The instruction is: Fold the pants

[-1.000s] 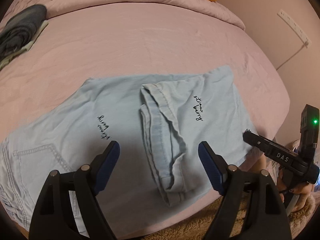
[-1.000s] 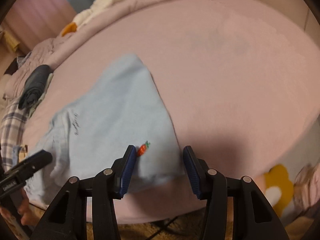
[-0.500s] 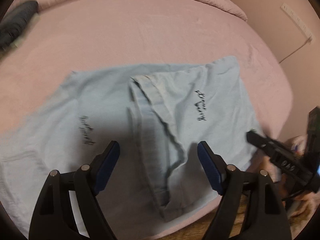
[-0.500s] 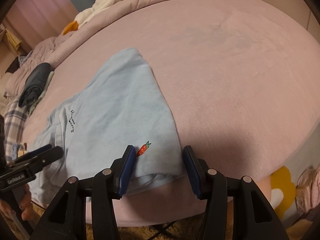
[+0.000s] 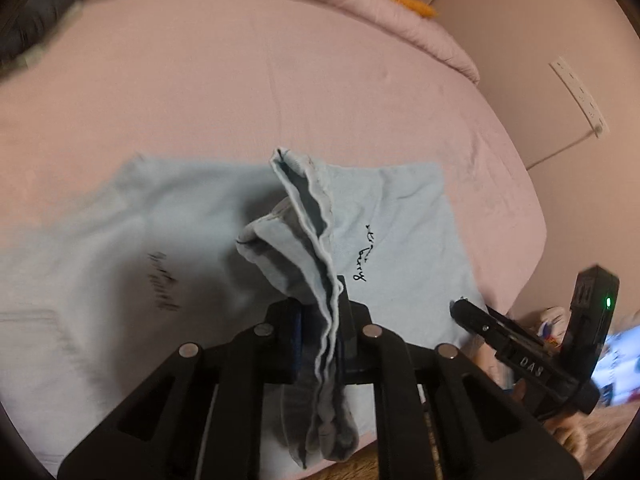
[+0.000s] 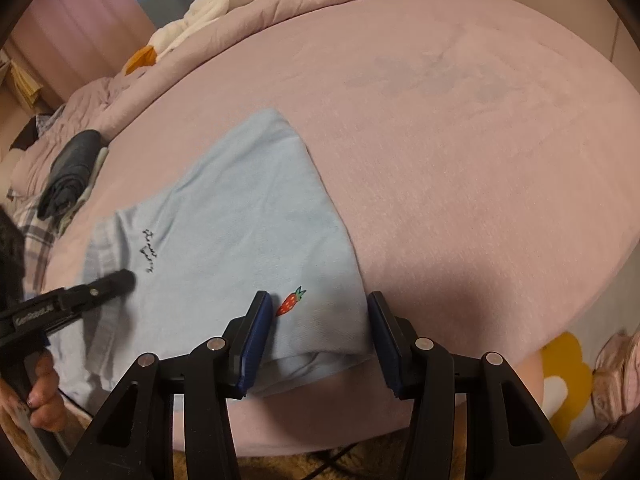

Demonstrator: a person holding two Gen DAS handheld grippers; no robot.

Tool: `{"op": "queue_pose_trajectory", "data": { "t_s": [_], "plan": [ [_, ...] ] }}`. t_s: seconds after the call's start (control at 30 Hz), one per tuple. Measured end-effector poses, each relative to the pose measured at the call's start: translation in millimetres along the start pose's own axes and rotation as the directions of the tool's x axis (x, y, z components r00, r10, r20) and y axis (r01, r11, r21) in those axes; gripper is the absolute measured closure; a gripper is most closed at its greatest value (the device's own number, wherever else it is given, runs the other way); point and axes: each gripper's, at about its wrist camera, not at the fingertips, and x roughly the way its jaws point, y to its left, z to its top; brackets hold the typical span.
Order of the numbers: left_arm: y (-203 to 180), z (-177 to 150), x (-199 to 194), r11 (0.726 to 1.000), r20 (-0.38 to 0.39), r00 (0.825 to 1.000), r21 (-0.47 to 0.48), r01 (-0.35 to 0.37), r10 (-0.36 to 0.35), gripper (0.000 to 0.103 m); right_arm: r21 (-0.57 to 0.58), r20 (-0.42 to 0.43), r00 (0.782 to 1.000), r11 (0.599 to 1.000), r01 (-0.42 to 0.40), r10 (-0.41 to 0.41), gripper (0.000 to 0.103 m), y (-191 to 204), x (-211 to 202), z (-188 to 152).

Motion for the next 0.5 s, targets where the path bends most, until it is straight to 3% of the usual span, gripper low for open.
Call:
{"op": "queue_pose_trajectory", "data": {
  "t_s": [0.07, 0.2, 0.3, 0.5],
  "plan": [
    [1.2, -0.3, -4.3, 0.999, 0.008, 1.0, 0.032, -0.023, 0.022, 0.09, -0.028, -0.002, 1.0, 1.0, 0.012, -0.012, 0.052, 7.0, -1.1, 0.2],
    [13.7, -4.8, 29.7, 0.997, -0.095, 0.992, 0.014, -0.078, 0.079, 0.084, -0.065, -0.022, 0.996, 0.995, 0.081, -0.083, 0.052, 15.8, 12.3, -0.2],
    [15.6, -9.6, 34.4, 0.998, -0.071, 0.995, -0.001, -0.07, 0.07, 0.083, -0.068, -0.022, 0.995, 0.993, 0.1, -0.101, 0.052, 17.4, 16.6, 0.5],
    [20.3, -19.4, 17.4, 0.989, -0.051, 0.988, 0.031, -0.144, 0.146, 0.074, -0.084, -0.022, 0.992, 0.989, 0.121, -0.123, 0.052, 20.4, 18.2, 2.4]
  ]
}}
